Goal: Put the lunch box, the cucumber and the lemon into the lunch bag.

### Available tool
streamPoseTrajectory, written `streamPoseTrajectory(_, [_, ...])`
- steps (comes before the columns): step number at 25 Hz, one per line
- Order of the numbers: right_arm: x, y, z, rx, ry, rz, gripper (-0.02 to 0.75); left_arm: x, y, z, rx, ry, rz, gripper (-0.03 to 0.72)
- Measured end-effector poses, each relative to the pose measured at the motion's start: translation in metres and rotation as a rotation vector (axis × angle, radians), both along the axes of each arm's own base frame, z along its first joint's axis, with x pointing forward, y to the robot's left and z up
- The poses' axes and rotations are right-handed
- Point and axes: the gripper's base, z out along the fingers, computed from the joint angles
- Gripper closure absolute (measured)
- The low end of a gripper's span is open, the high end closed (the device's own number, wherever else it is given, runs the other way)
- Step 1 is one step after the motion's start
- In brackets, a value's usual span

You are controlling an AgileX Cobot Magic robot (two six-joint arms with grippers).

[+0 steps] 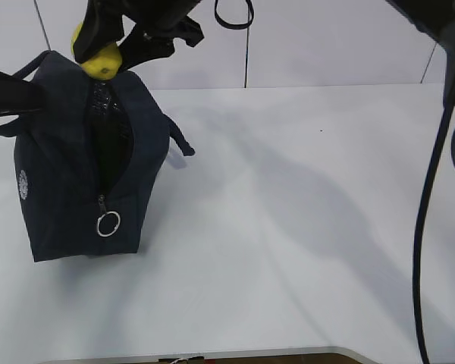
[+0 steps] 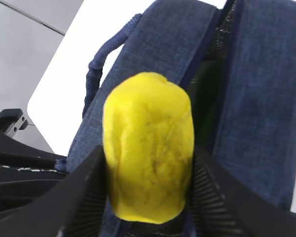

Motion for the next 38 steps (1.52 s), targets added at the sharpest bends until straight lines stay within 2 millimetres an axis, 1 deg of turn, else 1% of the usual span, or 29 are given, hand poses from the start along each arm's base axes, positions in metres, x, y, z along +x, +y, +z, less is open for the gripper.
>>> streamPoseTrajectory(1, [-0.001,0.002,-0.001,-0.001,0.002,0.004,0.358,0.0,0.0,0.0,-0.001,-0.001,-0.002,0.686])
streamPoseTrajectory(3, [-0.002,0.009,-0.009,-0.01,0.014,0.019,0.358,0.0,0.0,0.0,-0.003,-0.002,-0.004,0.686])
streamPoseTrajectory(7, [-0.004,0.029,-0.038,-0.049,0.051,0.052,0.358,-0.001,-0.001,0.0,-0.004,-0.002,-0.01,0.686])
streamPoseTrajectory(10, [-0.004,0.037,-0.053,-0.105,0.043,0.06,0.358,-0.001,-0.001,0.0,-0.004,-0.002,-0.011,0.686])
streamPoseTrajectory(17, [-0.001,0.038,-0.064,-0.136,0.045,0.057,0.358,-0.001,0.0,-0.001,0.022,-0.004,-0.022,0.686])
streamPoseTrajectory(19, [-0.001,0.038,-0.065,-0.139,0.036,0.069,0.334,-0.001,0.0,-0.001,0.025,-0.004,-0.024,0.686])
streamPoseTrajectory(22, [-0.001,0.039,-0.065,-0.132,0.034,0.08,0.254,-0.001,0.0,-0.002,0.029,-0.004,-0.026,0.686])
streamPoseTrajectory(24, [-0.001,0.039,-0.065,-0.132,0.033,0.081,0.219,-0.002,0.0,-0.002,0.031,-0.004,-0.027,0.686])
streamPoseTrajectory(29, [-0.002,0.04,-0.064,-0.125,0.033,0.089,0.198,-0.002,0.0,-0.003,0.054,-0.004,-0.033,0.686])
streamPoseTrajectory(31, [-0.003,0.039,-0.06,-0.123,0.017,0.096,0.196,-0.002,0.0,-0.003,0.058,-0.004,-0.035,0.686])
streamPoseTrajectory(33, [-0.004,0.035,-0.051,-0.134,-0.014,0.091,0.195,-0.002,0.0,-0.003,0.058,-0.004,-0.035,0.686])
streamPoseTrajectory(38, [-0.01,0.018,-0.013,-0.198,-0.152,0.047,0.195,-0.001,0.001,-0.004,0.064,-0.007,-0.024,0.686])
